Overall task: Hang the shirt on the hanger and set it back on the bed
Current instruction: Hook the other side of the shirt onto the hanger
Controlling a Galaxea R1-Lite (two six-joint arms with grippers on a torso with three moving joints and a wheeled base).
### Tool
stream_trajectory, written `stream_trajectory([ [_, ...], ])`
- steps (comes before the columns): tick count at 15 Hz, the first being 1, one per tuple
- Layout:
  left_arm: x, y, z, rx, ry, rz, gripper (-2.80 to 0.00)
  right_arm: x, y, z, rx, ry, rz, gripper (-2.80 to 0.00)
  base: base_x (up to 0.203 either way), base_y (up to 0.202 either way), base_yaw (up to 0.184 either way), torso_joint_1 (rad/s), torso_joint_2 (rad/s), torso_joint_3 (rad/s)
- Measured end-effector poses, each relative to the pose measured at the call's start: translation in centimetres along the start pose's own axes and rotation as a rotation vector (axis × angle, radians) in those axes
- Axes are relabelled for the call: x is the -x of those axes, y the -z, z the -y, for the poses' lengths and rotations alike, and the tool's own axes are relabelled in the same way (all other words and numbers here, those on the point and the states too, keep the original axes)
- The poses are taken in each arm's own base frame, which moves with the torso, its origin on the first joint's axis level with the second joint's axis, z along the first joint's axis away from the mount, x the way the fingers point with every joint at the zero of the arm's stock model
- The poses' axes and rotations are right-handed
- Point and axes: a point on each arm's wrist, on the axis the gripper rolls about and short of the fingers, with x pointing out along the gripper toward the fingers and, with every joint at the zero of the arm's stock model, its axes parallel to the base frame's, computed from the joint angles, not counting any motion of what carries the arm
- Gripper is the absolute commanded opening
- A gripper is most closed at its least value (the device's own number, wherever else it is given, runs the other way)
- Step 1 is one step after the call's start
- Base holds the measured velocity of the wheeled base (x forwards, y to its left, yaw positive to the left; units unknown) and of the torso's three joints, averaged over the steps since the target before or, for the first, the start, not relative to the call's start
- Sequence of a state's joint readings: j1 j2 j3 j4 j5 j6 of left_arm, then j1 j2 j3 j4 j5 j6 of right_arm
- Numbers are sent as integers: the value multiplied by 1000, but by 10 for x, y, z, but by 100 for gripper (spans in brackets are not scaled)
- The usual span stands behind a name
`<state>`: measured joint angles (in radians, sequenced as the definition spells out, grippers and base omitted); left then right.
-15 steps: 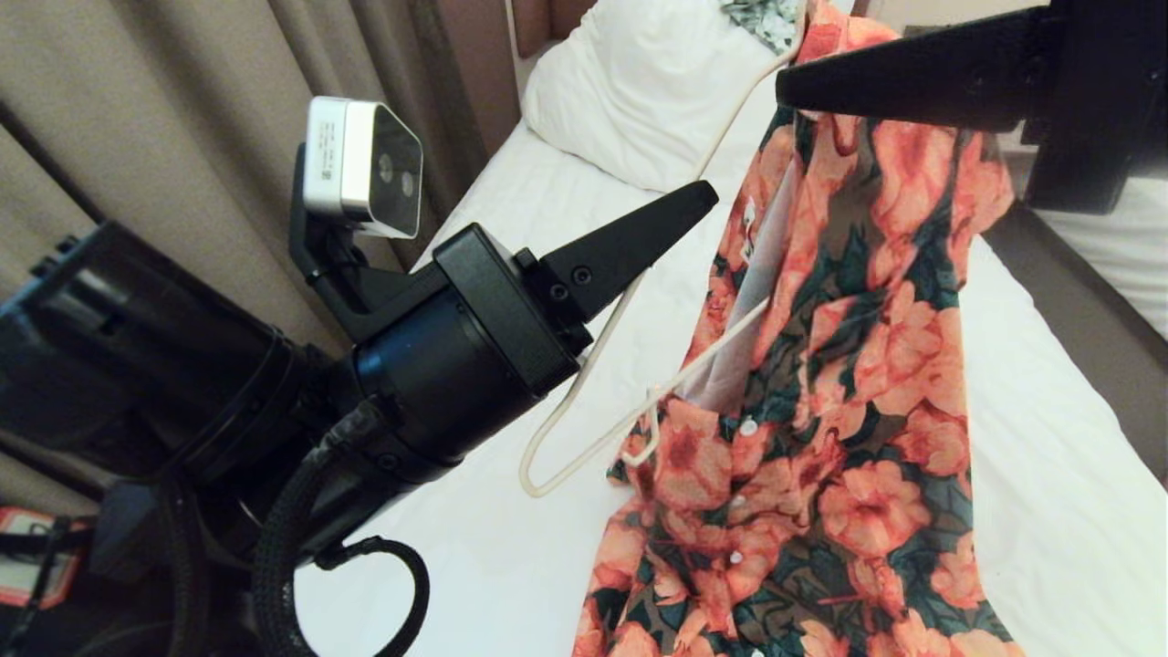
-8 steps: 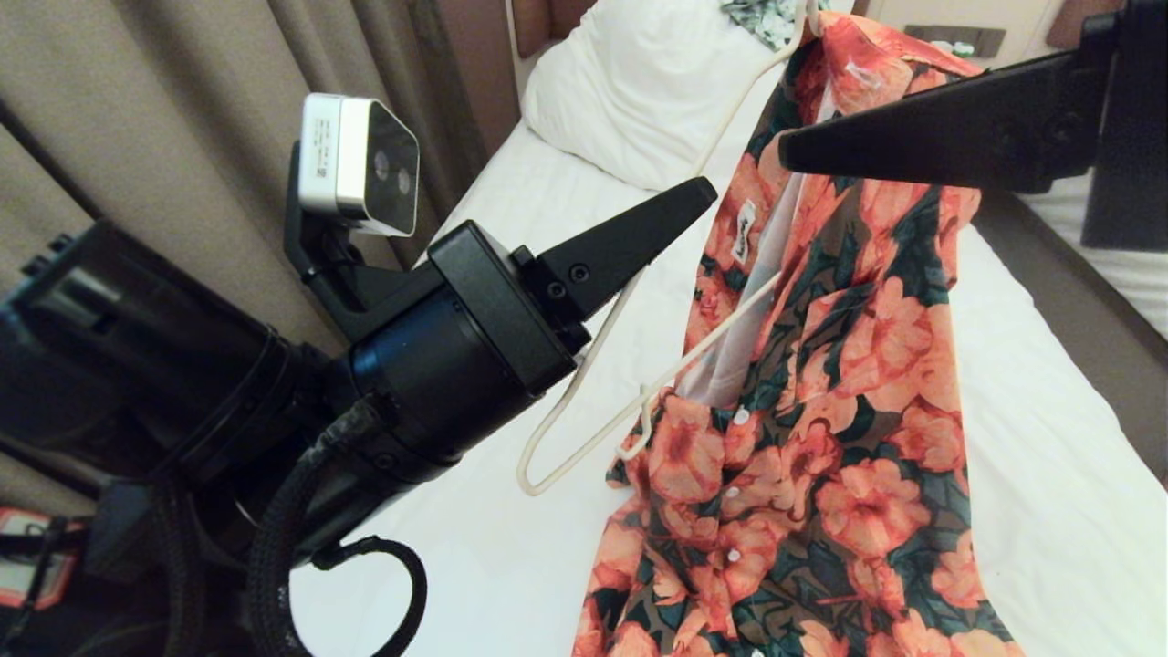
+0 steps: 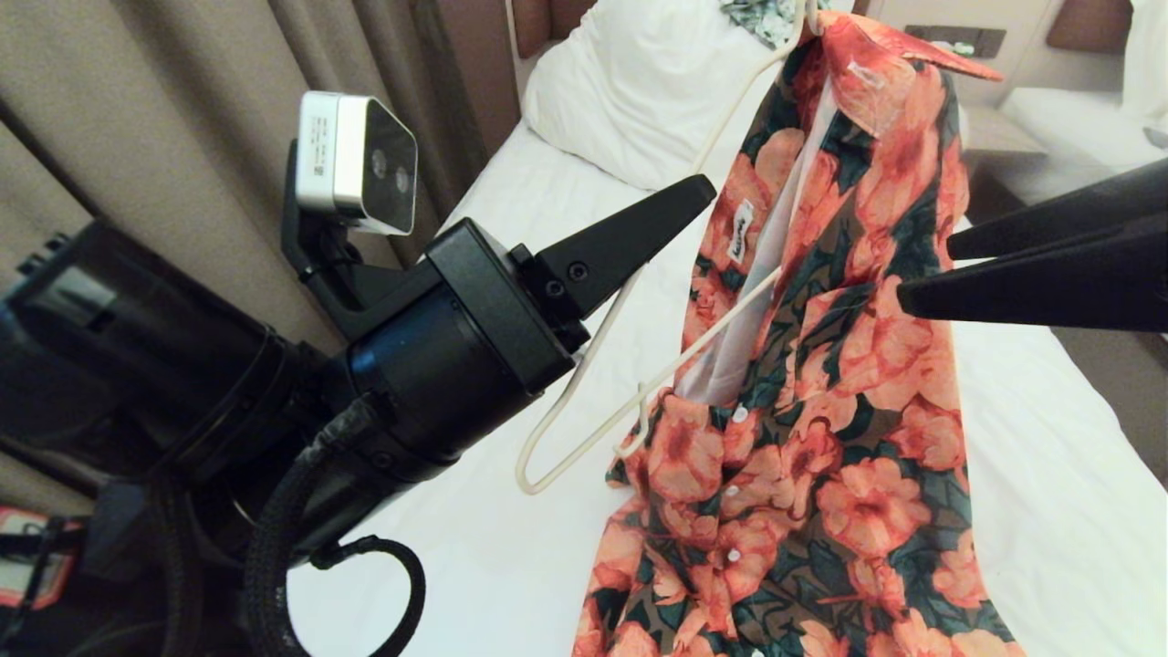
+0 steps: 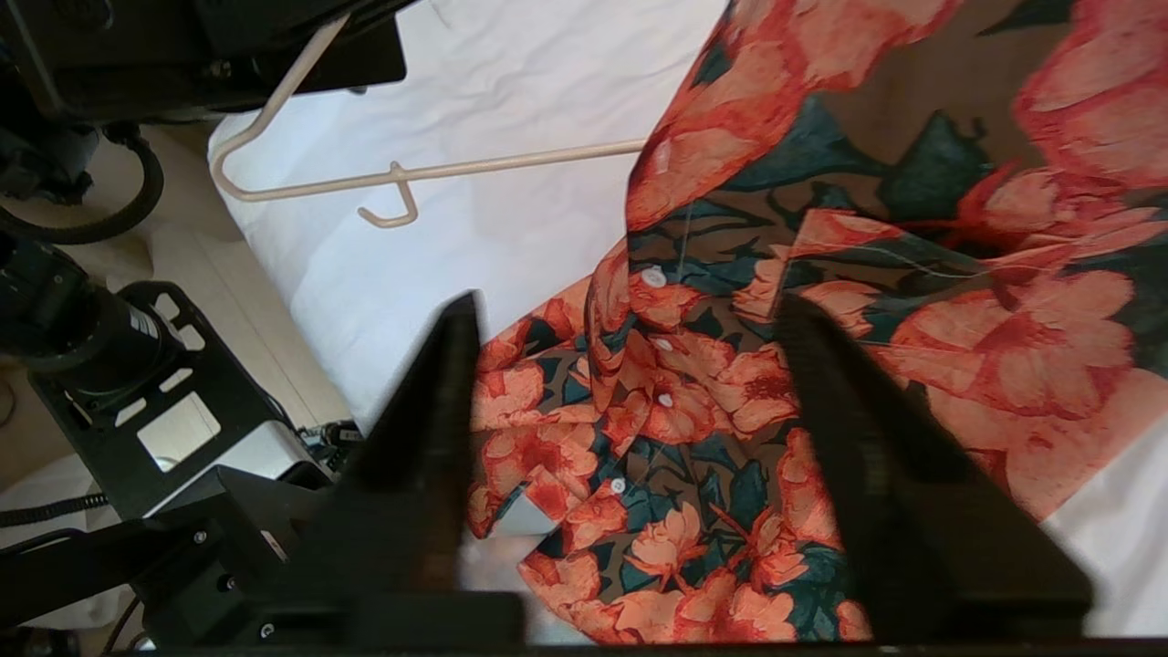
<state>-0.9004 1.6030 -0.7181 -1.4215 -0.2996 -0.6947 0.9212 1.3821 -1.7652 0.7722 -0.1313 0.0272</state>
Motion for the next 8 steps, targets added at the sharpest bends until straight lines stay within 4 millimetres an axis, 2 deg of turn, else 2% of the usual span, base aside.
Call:
stream_trajectory([
  [2,0,0,1,1,4,-1,-280,4,-3,3,-8,11,16,-280,0,0,0,0,0,0],
  [4,0,3,3,10,13,-11,-280,13,-15,9,-43,11,87,-280,0,0,0,0,0,0],
  [8,-1,10,7,29,24,-35,-280,28,-32,38,-91,37,183,-280,0,0,0,0,0,0],
])
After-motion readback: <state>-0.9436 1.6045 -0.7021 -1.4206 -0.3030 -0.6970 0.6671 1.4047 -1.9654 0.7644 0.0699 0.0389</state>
